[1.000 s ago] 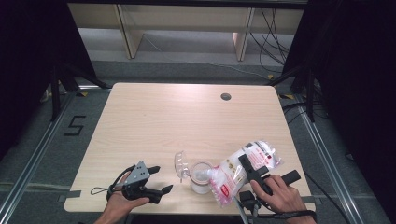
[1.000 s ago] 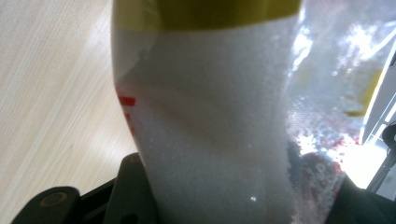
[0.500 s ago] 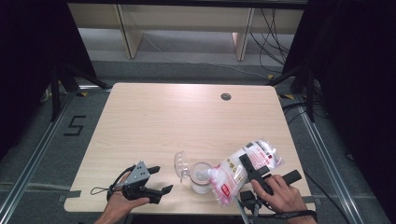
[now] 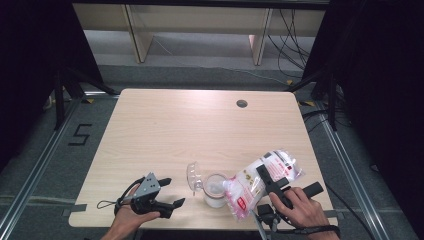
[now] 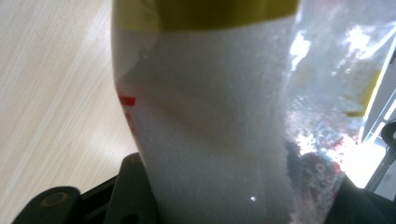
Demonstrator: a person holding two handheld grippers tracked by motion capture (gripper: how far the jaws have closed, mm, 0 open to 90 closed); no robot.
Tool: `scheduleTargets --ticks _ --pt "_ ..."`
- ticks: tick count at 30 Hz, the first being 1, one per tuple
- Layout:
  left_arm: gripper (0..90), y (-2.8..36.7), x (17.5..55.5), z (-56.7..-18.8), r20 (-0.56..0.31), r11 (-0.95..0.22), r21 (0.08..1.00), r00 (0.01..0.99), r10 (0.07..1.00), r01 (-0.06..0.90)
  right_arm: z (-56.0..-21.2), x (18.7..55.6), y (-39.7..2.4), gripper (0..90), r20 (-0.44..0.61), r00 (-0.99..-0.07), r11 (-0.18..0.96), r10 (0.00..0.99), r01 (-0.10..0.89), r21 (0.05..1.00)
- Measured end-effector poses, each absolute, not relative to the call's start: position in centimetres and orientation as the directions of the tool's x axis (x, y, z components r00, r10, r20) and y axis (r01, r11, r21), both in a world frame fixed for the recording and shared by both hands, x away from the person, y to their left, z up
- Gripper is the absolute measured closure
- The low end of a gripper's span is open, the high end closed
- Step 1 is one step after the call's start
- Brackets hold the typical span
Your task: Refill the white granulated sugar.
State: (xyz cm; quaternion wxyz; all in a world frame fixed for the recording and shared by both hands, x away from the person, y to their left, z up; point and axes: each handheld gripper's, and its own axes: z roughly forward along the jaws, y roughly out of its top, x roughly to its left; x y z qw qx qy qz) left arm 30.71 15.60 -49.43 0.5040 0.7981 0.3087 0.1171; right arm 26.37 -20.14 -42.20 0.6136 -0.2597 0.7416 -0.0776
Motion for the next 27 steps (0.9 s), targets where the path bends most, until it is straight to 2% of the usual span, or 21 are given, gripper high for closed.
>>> scheduleTargets --ticks 15,17,19,22,23,25,27 --pt "16.9 15.61 30.71 -49.42 -0.123 -0.302 0.877 0.783 0.61 0.374 -42.02 26.28 -20.13 57.8 -0.857 -0.112 0.843 -0.503 -0.281 -0.458" --pt "16.9 15.61 30.71 -49.43 -0.124 -0.302 0.877 0.783 0.61 0.374 -42.23 26.35 -20.2 57.9 -0.87 -0.112 0.854 -0.481 -0.285 -0.435" --pt "16.9 15.6 30.71 -49.43 -0.124 -0.302 0.877 0.782 0.61 0.375 -42.03 26.31 -20.18 57.9 -0.854 -0.113 0.841 -0.509 -0.278 -0.464" --pt "16.9 15.61 30.7 -49.42 -0.123 -0.302 0.877 0.782 0.611 0.374 -42.24 26.43 -20.34 58.0 -0.871 -0.118 0.857 -0.477 -0.283 -0.431" --pt "16.9 15.6 30.7 -49.42 -0.124 -0.301 0.877 0.781 0.612 0.375 -42.03 26.37 -20.35 58.0 -0.857 -0.115 0.845 -0.503 -0.276 -0.459" --pt "16.9 15.6 30.71 -49.43 -0.124 -0.302 0.877 0.782 0.61 0.375 -42.05 26.38 -20.41 58.0 -0.858 -0.116 0.847 -0.5 -0.273 -0.457" --pt "16.9 15.59 30.7 -49.43 -0.123 -0.302 0.877 0.783 0.61 0.374 -41.96 26.54 -20.29 58.1 -0.858 -0.105 0.839 -0.503 -0.299 -0.455"
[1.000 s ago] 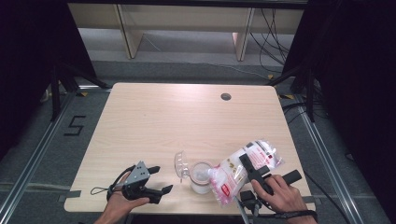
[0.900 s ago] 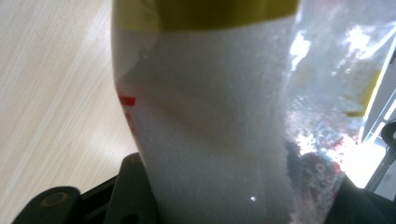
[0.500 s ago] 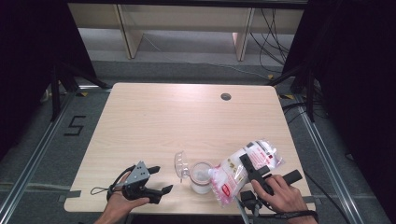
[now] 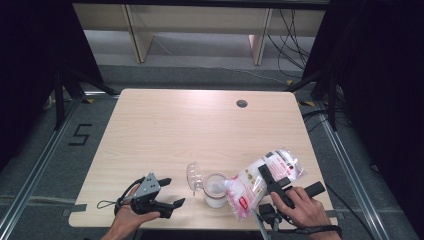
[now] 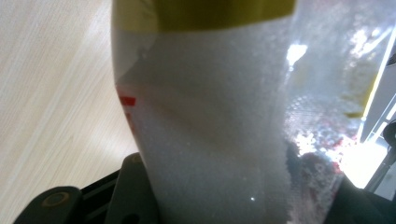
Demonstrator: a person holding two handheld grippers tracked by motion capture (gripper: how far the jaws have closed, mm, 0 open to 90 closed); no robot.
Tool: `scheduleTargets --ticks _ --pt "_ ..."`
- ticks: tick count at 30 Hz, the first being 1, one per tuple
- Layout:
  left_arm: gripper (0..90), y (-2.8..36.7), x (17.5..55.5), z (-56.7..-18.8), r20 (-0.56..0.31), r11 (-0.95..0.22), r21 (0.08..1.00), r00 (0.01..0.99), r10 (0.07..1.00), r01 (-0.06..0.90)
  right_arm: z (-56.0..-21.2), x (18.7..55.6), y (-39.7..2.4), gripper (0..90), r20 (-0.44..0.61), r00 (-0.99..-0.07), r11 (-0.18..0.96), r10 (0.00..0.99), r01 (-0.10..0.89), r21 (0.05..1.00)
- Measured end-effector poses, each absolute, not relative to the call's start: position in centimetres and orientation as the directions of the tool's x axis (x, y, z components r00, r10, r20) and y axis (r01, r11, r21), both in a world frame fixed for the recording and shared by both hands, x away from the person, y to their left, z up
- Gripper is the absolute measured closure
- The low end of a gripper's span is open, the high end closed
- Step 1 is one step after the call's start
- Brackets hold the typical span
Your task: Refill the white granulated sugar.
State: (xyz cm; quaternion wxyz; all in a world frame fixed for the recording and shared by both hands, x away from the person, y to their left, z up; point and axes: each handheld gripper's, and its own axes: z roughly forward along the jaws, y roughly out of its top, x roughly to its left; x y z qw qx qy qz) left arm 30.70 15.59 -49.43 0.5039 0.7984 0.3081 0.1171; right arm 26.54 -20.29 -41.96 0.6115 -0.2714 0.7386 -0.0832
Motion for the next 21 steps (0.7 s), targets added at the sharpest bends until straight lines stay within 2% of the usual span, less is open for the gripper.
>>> scheduleTargets --ticks 1,2,10,11,14,19,21 --pt "16.9 15.59 30.7 -49.43 -0.123 -0.303 0.877 0.783 0.61 0.373 -41.88 26.55 -20.24 58.1 -0.857 -0.09 0.833 -0.508 -0.305 -0.462" --pt "16.9 15.59 30.7 -49.42 -0.124 -0.302 0.877 0.783 0.61 0.374 -42.11 26.37 -20.45 58.2 -0.873 -0.115 0.86 -0.473 -0.276 -0.43" --pt "16.9 15.6 30.71 -49.43 -0.124 -0.302 0.877 0.783 0.61 0.374 -42.08 26.39 -20.51 58.5 -0.873 -0.118 0.86 -0.472 -0.278 -0.428" --pt "16.9 15.6 30.71 -49.43 -0.124 -0.302 0.877 0.782 0.61 0.374 -41.91 26.35 -20.49 58.6 -0.861 -0.117 0.85 -0.494 -0.272 -0.451" --pt "16.9 15.6 30.71 -49.42 -0.123 -0.302 0.877 0.783 0.61 0.373 -42.05 26.36 -20.53 58.7 -0.871 -0.117 0.857 -0.478 -0.281 -0.432" --pt "16.9 15.6 30.7 -49.43 -0.124 -0.302 0.877 0.783 0.61 0.374 -41.77 26.3 -20.51 59.1 -0.857 -0.113 0.845 -0.503 -0.271 -0.46" --pt "16.9 15.6 30.7 -49.42 -0.123 -0.302 0.877 0.783 0.609 0.373 -41.96 26.34 -20.59 59.2 -0.874 -0.112 0.86 -0.474 -0.275 -0.431"
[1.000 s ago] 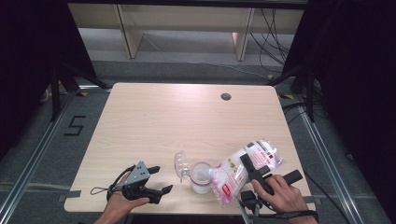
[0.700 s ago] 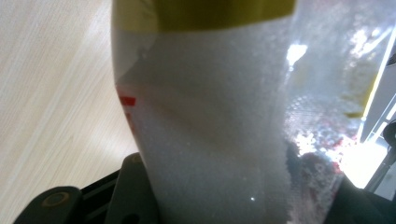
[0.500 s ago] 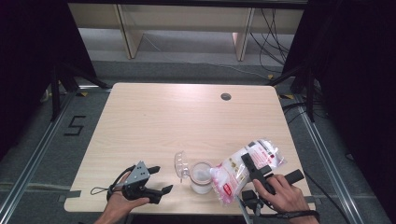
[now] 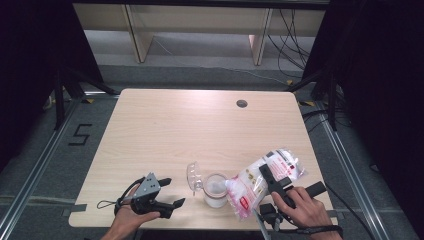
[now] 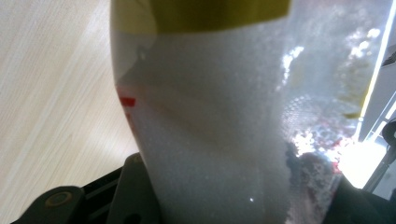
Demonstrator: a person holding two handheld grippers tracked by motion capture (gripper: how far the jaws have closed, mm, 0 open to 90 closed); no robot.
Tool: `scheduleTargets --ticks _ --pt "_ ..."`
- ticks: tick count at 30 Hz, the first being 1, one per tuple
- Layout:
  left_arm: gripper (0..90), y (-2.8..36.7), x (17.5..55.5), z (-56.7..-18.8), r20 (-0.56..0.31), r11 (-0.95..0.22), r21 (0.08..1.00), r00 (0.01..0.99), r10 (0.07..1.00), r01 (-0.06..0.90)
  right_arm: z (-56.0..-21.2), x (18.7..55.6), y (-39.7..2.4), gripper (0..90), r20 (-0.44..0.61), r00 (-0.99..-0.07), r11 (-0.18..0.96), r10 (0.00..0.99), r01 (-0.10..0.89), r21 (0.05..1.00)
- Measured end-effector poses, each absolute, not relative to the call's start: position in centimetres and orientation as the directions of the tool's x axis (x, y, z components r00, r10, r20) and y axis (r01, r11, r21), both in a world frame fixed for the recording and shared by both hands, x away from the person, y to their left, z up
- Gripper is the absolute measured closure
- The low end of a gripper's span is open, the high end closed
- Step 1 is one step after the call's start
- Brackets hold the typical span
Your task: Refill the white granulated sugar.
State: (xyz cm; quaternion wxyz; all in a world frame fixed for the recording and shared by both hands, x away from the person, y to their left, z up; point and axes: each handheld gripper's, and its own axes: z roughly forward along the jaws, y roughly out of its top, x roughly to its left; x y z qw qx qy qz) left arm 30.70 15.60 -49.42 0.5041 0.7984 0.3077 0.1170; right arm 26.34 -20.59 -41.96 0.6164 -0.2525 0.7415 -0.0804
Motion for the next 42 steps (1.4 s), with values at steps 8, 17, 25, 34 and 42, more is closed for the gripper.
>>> scheduleTargets --ticks 8,17,25,34,42 --pt "16.9 15.59 30.71 -49.43 -0.124 -0.302 0.877 0.783 0.61 0.374 -41.84 26.28 -20.53 59.8 -0.855 -0.113 0.843 -0.506 -0.273 -0.463" --pt "16.9 15.6 30.71 -49.42 -0.125 -0.301 0.877 0.783 0.61 0.375 -41.72 26.27 -20.47 60.5 -0.849 -0.105 0.835 -0.518 -0.279 -0.475" --pt "16.9 15.61 30.71 -49.41 -0.124 -0.301 0.877 0.783 0.61 0.374 -41.65 26.32 -20.42 61.3 -0.842 -0.087 0.822 -0.532 -0.289 -0.49" --pt "16.9 15.6 30.7 -49.42 -0.124 -0.301 0.877 0.783 0.61 0.374 -41.71 26.27 -20.47 61.8 -0.848 -0.094 0.83 -0.522 -0.287 -0.478" --pt "16.9 15.61 30.7 -49.41 -0.124 -0.302 0.877 0.783 0.61 0.373 -42.09 26.22 -20.48 62.0 -0.876 -0.106 0.858 -0.471 -0.285 -0.428"
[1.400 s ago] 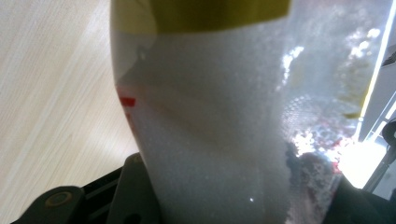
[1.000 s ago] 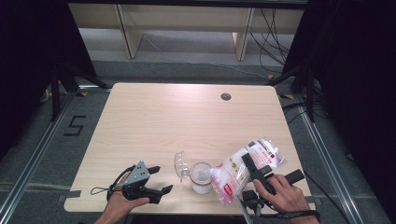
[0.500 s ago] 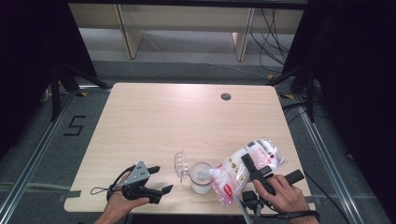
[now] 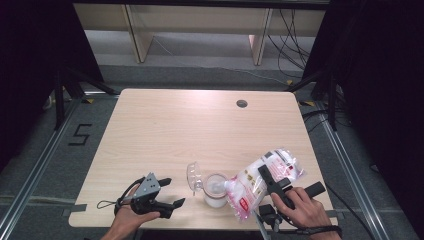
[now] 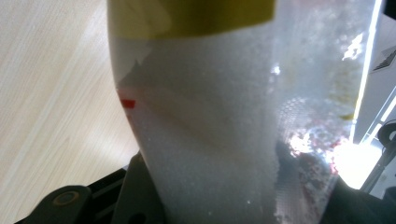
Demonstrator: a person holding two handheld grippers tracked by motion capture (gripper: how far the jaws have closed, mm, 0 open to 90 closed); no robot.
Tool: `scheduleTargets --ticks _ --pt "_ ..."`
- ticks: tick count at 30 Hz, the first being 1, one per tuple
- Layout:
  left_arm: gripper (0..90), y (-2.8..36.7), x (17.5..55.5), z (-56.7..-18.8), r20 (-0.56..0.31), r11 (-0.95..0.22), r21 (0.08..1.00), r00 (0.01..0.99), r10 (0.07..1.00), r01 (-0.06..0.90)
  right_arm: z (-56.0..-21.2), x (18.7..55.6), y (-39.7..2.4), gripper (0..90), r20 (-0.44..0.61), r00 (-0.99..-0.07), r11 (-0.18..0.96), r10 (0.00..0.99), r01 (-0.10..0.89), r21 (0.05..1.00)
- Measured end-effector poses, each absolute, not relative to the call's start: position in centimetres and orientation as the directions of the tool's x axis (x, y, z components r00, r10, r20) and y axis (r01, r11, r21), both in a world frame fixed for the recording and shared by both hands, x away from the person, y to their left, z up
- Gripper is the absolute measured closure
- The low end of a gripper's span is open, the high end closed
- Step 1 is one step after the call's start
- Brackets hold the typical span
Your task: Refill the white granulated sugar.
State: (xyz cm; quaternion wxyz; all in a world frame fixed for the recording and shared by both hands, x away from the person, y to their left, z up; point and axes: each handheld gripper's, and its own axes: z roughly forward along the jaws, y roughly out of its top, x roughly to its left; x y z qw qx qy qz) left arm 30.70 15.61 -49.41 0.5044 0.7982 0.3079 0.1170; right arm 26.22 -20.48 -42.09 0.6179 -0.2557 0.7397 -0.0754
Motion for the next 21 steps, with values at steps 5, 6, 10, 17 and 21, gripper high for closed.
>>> scheduleTargets --ticks 5,6,10,17,21 --pt "16.9 15.6 30.68 -49.4 -0.126 -0.3 0.877 0.782 0.611 0.376 -41.59 26.3 -20.46 62.1 -0.849 -0.086 0.829 -0.521 -0.289 -0.48" --pt "16.9 15.59 30.68 -49.4 -0.126 -0.3 0.877 0.782 0.611 0.376 -41.89 26.21 -20.54 62.2 -0.872 -0.103 0.855 -0.478 -0.284 -0.434" --pt "16.9 15.61 30.7 -49.41 -0.124 -0.301 0.877 0.783 0.61 0.374 -41.91 26.22 -20.56 62.2 -0.873 -0.106 0.856 -0.476 -0.283 -0.432" --pt "16.9 15.6 30.69 -49.4 -0.126 -0.299 0.877 0.781 0.611 0.376 -41.76 26.2 -20.46 62.3 -0.861 -0.1 0.844 -0.499 -0.284 -0.456" --pt "16.9 15.61 30.7 -49.41 -0.124 -0.301 0.877 0.783 0.61 0.374 -41.81 26.19 -20.48 62.3 -0.863 -0.101 0.846 -0.495 -0.281 -0.452"
